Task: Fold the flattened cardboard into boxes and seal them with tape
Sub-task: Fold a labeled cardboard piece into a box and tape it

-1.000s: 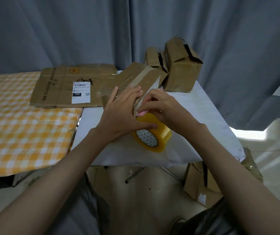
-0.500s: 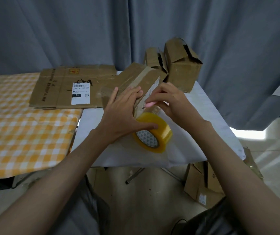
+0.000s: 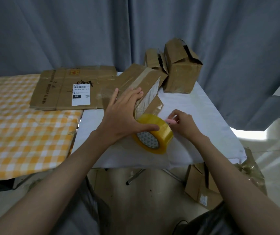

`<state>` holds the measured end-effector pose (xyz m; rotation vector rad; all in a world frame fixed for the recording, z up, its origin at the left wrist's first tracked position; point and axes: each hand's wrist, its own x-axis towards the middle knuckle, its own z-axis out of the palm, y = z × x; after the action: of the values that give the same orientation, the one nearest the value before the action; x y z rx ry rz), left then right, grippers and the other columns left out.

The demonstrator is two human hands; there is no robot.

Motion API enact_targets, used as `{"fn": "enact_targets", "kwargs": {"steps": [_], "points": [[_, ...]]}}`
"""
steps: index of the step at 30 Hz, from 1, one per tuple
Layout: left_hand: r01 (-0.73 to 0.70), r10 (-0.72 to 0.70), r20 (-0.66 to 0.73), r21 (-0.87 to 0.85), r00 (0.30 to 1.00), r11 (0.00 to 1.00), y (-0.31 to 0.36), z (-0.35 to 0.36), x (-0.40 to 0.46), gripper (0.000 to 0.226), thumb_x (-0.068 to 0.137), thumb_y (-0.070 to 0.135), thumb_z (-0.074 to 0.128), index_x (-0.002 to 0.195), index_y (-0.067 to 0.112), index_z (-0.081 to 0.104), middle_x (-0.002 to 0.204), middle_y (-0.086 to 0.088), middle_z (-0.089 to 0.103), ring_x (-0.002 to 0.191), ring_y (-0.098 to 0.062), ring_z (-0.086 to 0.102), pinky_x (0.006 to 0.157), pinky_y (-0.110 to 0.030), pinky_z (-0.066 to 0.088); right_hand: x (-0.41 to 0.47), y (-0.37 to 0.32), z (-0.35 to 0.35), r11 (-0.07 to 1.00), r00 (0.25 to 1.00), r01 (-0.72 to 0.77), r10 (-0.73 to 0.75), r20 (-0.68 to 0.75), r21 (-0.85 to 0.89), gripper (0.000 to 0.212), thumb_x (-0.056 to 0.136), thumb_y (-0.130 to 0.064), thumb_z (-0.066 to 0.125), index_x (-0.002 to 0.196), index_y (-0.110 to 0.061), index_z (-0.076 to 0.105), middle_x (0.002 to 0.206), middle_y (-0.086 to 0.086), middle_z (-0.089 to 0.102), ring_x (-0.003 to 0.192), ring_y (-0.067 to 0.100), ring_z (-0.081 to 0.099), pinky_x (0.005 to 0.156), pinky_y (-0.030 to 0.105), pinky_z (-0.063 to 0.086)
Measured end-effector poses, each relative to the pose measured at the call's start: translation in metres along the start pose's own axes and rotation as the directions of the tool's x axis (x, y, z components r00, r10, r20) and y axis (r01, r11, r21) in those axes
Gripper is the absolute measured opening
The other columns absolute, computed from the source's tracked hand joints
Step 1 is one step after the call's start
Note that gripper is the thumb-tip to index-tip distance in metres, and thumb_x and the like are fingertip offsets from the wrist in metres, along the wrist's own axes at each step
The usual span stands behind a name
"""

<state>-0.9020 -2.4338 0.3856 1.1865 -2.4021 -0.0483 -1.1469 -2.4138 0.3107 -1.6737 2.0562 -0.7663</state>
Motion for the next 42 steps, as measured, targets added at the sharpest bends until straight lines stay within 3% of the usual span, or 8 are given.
{"fn": "enact_targets", "kwargs": {"steps": [4, 7, 11, 19, 27, 32, 35, 42], "points": [[-0.006, 0.006, 0.004, 0.007, 1.0, 1.0, 0.0, 0.001, 0.001, 0.126, 0.056, 0.1, 0.047, 0.151, 0.019, 0.034, 0.16, 0.011, 0.028, 0.149, -0.004, 0.016, 0.124, -0.045, -0.004, -0.004, -0.034, -0.009, 0.981, 0.988, 0.115, -0.096, -0.121, 0.154, 0.015, 0.089, -0.026, 0.07, 0.104, -0.023, 0.072, 0.104, 0.005, 0.067, 0.092, 0.021, 0.063, 0.075, 0.029, 0.055], [-0.008, 0.008, -0.013, 0.023, 1.0, 1.0, -0.002, 0.004, 0.0, 0.122, 0.058, 0.099, 0.047, 0.151, 0.019, 0.035, 0.16, 0.01, 0.029, 0.148, -0.005, 0.018, 0.124, -0.046, -0.002, -0.019, -0.079, -0.024, 0.877, 0.985, 0.047, -0.119, 0.121, 0.478, 0.016, 0.094, -0.037, 0.063, 0.098, -0.028, 0.076, 0.097, -0.007, 0.071, 0.089, 0.01, 0.065, 0.071, 0.019, 0.055], [-0.033, 0.034, -0.036, 0.026, 0.999, 0.999, -0.003, 0.005, 0.0, 0.119, 0.061, 0.097, 0.047, 0.149, 0.018, 0.037, 0.159, 0.008, 0.032, 0.148, -0.007, 0.02, 0.124, -0.048, 0.001, -0.028, -0.098, -0.024, 0.897, 0.934, -0.059, -0.105, 0.341, 0.438, 0.018, 0.091, -0.04, 0.068, 0.105, -0.03, 0.072, 0.111, -0.011, 0.063, 0.105, 0.012, 0.056, 0.089, 0.031, 0.05], [-0.042, 0.042, -0.018, -0.005, 0.999, 0.999, -0.002, 0.002, -0.002, 0.114, 0.065, 0.095, 0.046, 0.15, 0.019, 0.037, 0.159, 0.008, 0.031, 0.148, -0.006, 0.021, 0.123, -0.048, 0.005, -0.032, -0.095, -0.028, 0.832, 0.949, -0.128, -0.055, 0.31, 0.54, 0.014, 0.092, -0.027, 0.068, 0.101, -0.019, 0.075, 0.105, -0.003, 0.07, 0.103, 0.014, 0.063, 0.082, 0.026, 0.053], [-0.059, 0.049, -0.061, -0.162, 0.997, 0.985, -0.014, -0.009, 0.008, 0.046, 0.1, 0.043, 0.035, 0.138, 0.024, 0.054, 0.148, 0.007, 0.049, 0.138, -0.007, 0.039, 0.117, -0.041, 0.018, -0.043, -0.08, -0.032, 0.725, 0.969, -0.161, -0.013, 0.247, 0.669, 0.015, 0.092, -0.024, 0.069, 0.103, -0.016, 0.073, 0.107, 0.002, 0.07, 0.095, 0.016, 0.067, 0.068, 0.018, 0.055], [-0.069, 0.055, -0.105, -0.136, 0.993, 0.988, -0.018, -0.024, 0.022, 0.028, 0.098, 0.03, 0.053, 0.12, 0.02, 0.067, 0.129, 0.002, 0.058, 0.123, -0.015, 0.046, 0.105, -0.041, 0.036, -0.051, -0.065, -0.03, 0.641, 0.98, -0.184, 0.057, 0.193, 0.745, 0.016, 0.094, -0.025, 0.065, 0.105, -0.017, 0.073, 0.112, 0.003, 0.069, 0.107, 0.024, 0.065, 0.089, 0.037, 0.059], [-0.147, 0.138, -0.156, -0.045, 0.978, 0.988, 0.0, -0.027, 0.022, 0.029, 0.095, 0.033, 0.052, 0.11, 0.018, 0.072, 0.116, 0.001, 0.062, 0.114, -0.02, 0.049, 0.095, -0.039, 0.037, -0.059, -0.055, -0.029, 0.556, 0.981, -0.194, 0.089, 0.174, 0.808, 0.02, 0.094, -0.012, 0.059, 0.108, -0.016, 0.072, 0.117, 0.013, 0.064, 0.103, 0.024, 0.062, 0.08, 0.031, 0.056], [-0.221, 0.156, 0.318, 0.18, 0.935, 0.959, 0.054, -0.027, 0.037, 0.05, 0.098, 0.055, 0.044, 0.14, 0.03, 0.053, 0.142, 0.004, 0.052, 0.128, -0.018, 0.038, 0.105, -0.04, 0.029, -0.071, -0.045, -0.025, 0.524, 0.997, -0.074, 0.048, 0.057, 0.848, 0.026, 0.092, -0.006, 0.063, 0.115, -0.016, 0.067, 0.118, 0.008, 0.061, 0.105, 0.026, 0.064, 0.085, 0.038, 0.06]]}}
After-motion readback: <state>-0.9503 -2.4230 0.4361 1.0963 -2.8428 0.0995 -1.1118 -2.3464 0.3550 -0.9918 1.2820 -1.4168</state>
